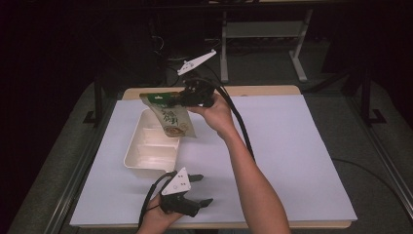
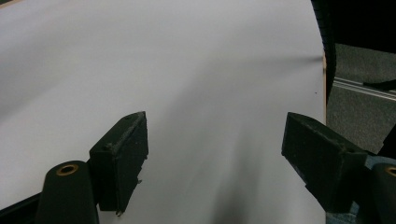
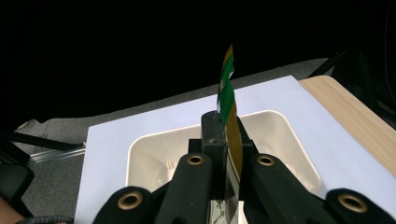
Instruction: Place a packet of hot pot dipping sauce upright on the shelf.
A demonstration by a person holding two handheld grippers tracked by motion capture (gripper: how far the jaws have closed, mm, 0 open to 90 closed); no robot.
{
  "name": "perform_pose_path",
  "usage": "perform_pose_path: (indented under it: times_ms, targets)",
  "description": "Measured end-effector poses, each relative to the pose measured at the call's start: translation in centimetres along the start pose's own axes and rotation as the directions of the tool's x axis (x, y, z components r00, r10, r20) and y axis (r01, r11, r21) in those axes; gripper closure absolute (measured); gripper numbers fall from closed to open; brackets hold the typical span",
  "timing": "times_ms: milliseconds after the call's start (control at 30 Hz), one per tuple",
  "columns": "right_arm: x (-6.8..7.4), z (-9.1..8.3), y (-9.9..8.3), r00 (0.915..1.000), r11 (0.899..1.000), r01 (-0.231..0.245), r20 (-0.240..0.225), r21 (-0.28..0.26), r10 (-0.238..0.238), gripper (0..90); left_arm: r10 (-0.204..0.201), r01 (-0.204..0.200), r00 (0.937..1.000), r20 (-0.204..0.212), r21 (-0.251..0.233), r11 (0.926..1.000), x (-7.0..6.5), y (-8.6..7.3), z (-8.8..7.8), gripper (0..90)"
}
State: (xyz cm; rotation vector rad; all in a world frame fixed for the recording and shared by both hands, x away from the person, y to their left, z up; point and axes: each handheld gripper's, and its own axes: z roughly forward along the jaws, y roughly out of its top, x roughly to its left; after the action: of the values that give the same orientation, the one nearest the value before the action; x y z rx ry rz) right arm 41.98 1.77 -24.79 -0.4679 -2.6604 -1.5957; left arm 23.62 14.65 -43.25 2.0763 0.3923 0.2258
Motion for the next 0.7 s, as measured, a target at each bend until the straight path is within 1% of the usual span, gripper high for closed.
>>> perform_pose_path:
  times_ms: [33, 133, 167, 267, 333, 433, 467, 500, 567, 600, 700]
  targets:
    - [0.0, 0.3, 0.1, 1.0000, 1.000, -0.005, -0.002, 0.003, 0.005, 89.8, 0.000, 0.000, 1.0000, -0.001, -0.002, 1.0000, 0.0, 0.0, 0.0, 22.2]
    - [-0.1, 1.1, 0.4, 1.0000, 1.000, 0.000, 0.000, 0.014, 0.000, 89.7, 0.004, -0.004, 1.0000, -0.004, 0.000, 1.0000, 0.0, 0.0, 0.0, 22.2]
    - [-0.2, 1.7, 0.5, 1.0000, 1.000, 0.000, -0.006, 0.016, 0.000, 89.7, 0.002, -0.002, 1.0000, -0.004, 0.001, 1.0000, 0.0, -0.1, 0.1, 22.2]
    - [-0.3, 2.1, 0.6, 1.0000, 1.000, -0.004, -0.007, 0.019, 0.004, 89.7, 0.001, -0.001, 1.0000, -0.002, 0.001, 1.0000, -0.1, -0.1, 0.2, 22.2]
    - [-0.4, 3.0, 0.7, 0.9999, 1.000, -0.005, -0.013, 0.026, 0.005, 89.7, 0.001, -0.001, 1.0000, 0.001, -0.001, 1.0000, -0.1, -0.1, 0.2, 22.2]
    - [-0.4, 3.5, 0.8, 0.9999, 1.000, -0.007, -0.014, 0.027, 0.007, 89.7, 0.002, -0.002, 1.0000, 0.001, -0.001, 1.0000, -0.1, -0.1, 0.1, 22.2]
    - [-0.5, 3.9, 0.9, 0.9998, 1.000, -0.011, -0.014, 0.028, 0.011, 89.7, 0.001, -0.001, 1.0000, 0.000, -0.001, 1.0000, 0.0, -0.1, 0.0, 22.2]
    - [-0.5, 3.9, 0.9, 0.9998, 1.000, -0.011, -0.014, 0.028, 0.011, 89.7, 0.001, -0.001, 1.0000, 0.000, -0.001, 1.0000, 0.0, -0.1, 0.0, 22.1]
    - [-0.6, 4.6, 1.0, 0.9998, 0.999, -0.017, -0.013, 0.034, 0.017, 89.7, 0.001, -0.001, 1.0000, -0.009, -0.003, 1.0000, 0.1, -0.1, 0.0, 20.9]
    - [-0.6, 4.6, 1.0, 0.9998, 0.999, -0.017, -0.013, 0.034, 0.017, 89.7, 0.001, -0.001, 1.0000, -0.009, -0.003, 1.0000, 0.1, -0.1, 0.0, 20.8]
    - [-0.7, 5.5, 1.1, 0.9996, 0.999, -0.018, -0.019, 0.034, 0.019, 89.7, -0.007, 0.007, 0.9999, -0.011, -0.006, 1.0000, 0.1, -0.1, -0.1, 20.8]
